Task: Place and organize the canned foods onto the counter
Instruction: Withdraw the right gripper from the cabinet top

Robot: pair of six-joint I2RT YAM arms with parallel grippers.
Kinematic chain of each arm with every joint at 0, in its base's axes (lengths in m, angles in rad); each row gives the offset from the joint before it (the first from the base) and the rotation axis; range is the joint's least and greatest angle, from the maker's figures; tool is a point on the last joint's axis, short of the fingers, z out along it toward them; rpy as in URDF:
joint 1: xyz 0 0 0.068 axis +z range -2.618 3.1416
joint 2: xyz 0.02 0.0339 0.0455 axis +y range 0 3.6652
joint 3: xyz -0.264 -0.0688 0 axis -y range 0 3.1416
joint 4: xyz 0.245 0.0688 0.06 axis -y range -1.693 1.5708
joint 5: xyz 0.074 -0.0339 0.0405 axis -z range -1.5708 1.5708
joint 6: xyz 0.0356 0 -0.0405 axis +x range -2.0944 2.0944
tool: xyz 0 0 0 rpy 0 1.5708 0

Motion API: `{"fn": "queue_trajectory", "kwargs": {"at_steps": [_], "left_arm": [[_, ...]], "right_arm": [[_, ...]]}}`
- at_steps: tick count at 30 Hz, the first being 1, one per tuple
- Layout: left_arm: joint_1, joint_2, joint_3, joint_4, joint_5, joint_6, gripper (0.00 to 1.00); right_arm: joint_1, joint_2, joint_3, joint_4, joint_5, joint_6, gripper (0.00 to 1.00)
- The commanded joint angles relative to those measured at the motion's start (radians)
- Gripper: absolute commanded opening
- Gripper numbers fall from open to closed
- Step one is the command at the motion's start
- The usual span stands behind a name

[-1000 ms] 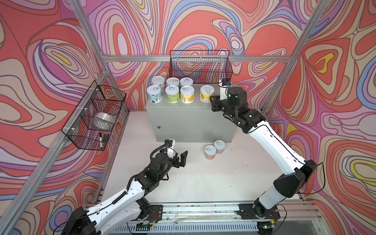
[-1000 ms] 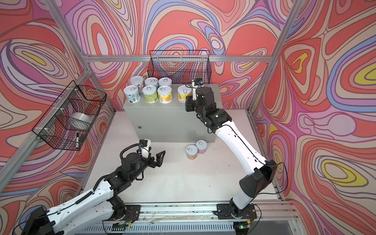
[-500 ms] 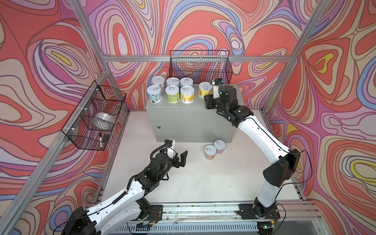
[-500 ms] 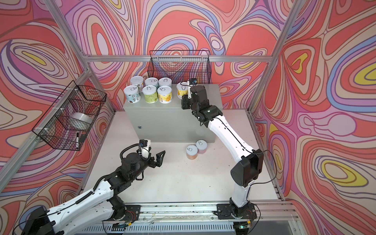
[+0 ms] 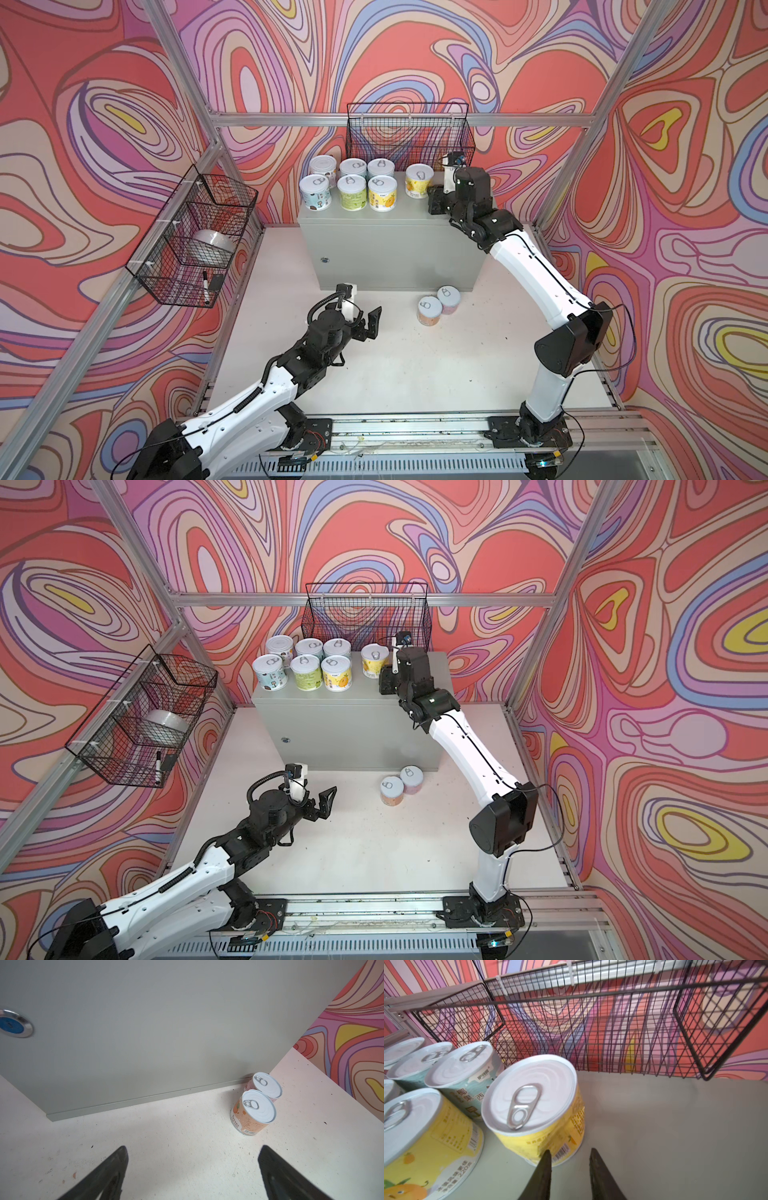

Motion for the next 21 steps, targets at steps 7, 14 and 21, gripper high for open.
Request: {"fn": "queue_trajectory", "kwargs": {"at_steps": [7, 14, 21], "left_arm": [[0.024, 0.031, 0.006, 0.045, 0.018, 0.002, 1.00], [0.040, 0.031, 0.005, 0.043, 0.031, 0.009, 1.00], [0.040, 0.030, -0.024, 0.118, 0.125, 0.005, 1.00]], "right_arm": [[-0.002, 0.157, 0.176, -0.041, -0.050, 0.015, 0.31], [-0.002, 0.131, 0.129, 0.020, -0.032, 0.041, 0.30], [-0.002, -0.056, -0.009, 0.077, 0.007, 0.011, 0.42]]}}
